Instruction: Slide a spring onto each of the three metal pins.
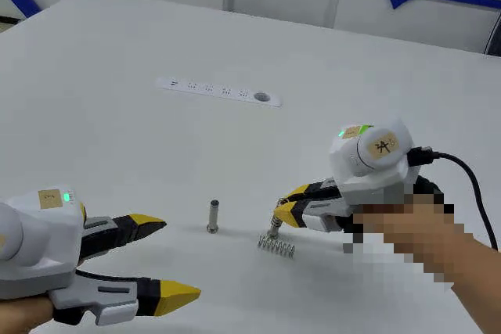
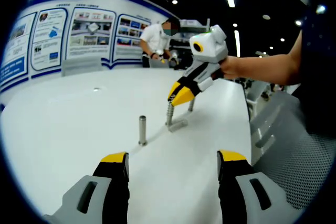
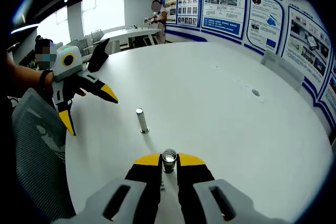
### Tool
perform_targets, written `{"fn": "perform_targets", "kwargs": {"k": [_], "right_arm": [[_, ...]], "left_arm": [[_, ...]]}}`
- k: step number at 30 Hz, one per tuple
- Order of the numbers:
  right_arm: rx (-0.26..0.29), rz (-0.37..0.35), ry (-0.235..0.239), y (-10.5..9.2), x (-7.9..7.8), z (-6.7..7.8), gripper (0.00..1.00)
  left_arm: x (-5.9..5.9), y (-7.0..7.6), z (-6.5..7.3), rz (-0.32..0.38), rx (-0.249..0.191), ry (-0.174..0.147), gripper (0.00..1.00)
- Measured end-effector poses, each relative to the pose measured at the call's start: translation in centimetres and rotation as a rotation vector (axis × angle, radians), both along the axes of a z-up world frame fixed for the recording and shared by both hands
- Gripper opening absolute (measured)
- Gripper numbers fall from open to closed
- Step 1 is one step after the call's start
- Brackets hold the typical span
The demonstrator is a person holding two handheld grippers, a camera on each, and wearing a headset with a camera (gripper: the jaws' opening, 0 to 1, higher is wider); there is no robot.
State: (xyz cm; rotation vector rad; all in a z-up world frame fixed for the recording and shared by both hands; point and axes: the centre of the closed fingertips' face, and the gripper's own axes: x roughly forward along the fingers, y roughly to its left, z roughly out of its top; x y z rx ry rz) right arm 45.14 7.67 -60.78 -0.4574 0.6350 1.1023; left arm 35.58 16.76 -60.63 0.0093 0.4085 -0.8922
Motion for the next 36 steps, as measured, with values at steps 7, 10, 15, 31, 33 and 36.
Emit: {"fn": "perform_targets", "kwargs": {"k": [7, 10, 15, 31, 33, 36], "right_arm": [[-0.020, -0.001, 0.011, 0.1, -0.1, -0.9, 0.12], [-0.028, -0.003, 0.017, 0.0, -0.1, -1.3, 0.12], [-0.039, -0.006, 0.023, 0.0, -0.1, -1.8, 0.12], [-0.082, -0.012, 0.057, -1.5, -1.0, -3.4, 0.13], [-0.087, -0.005, 0.066, -1.7, -1.5, -3.6, 0.14], [-0.095, 0.008, 0.078, -2.0, -2.0, -3.9, 0.14]], "left_arm": [[0.0, 0.0, 0.0, 0.000, 0.001, 0.002, 0.69], [-0.1, 0.1, -0.1, -0.001, 0.002, 0.003, 0.69], [-0.1, 0.1, -0.1, -0.001, 0.002, 0.004, 0.69], [-0.2, -0.2, -0.1, -0.012, 0.007, 0.009, 0.68], [-0.2, -0.2, -0.2, -0.014, 0.008, 0.010, 0.68], [-0.2, -0.4, -0.2, -0.019, 0.009, 0.011, 0.68]]}}
